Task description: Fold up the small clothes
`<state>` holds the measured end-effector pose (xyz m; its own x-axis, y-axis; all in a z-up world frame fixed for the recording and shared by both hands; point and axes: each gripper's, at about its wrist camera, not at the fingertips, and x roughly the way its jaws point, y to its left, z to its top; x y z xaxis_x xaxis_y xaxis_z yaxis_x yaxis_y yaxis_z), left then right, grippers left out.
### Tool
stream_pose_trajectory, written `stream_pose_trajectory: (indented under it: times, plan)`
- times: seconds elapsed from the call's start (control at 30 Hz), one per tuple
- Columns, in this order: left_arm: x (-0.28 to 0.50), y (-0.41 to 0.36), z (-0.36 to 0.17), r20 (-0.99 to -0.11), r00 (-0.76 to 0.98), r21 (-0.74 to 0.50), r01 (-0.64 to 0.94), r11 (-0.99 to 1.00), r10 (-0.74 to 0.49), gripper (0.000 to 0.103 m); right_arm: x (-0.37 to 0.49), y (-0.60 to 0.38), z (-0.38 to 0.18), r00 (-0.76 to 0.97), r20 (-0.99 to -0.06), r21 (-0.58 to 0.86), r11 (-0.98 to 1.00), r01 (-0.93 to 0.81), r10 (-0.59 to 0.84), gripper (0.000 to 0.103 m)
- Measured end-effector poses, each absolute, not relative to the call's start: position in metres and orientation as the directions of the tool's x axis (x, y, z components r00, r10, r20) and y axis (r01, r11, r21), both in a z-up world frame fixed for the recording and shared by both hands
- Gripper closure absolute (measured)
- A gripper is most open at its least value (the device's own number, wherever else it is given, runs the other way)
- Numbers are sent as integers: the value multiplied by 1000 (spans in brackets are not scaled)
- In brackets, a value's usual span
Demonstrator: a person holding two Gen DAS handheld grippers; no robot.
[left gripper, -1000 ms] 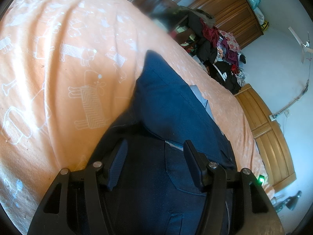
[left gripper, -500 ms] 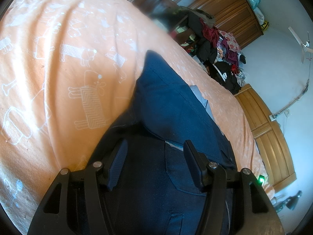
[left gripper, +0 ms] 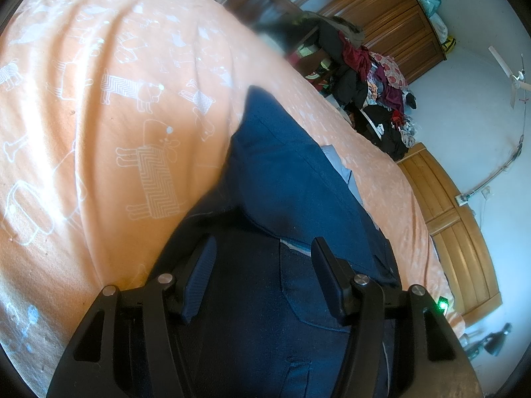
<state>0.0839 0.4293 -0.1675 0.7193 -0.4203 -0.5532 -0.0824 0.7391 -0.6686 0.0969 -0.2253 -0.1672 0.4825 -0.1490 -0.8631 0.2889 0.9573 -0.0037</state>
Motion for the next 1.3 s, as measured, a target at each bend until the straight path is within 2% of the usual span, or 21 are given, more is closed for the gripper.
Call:
stream_pose_trajectory:
  times: [1.3]
  plan:
    - [87, 429, -168, -555, 722, -667, -88, 739, -414, 40, 97, -226, -168, 483, -863, -3, 957, 290, -149, 0]
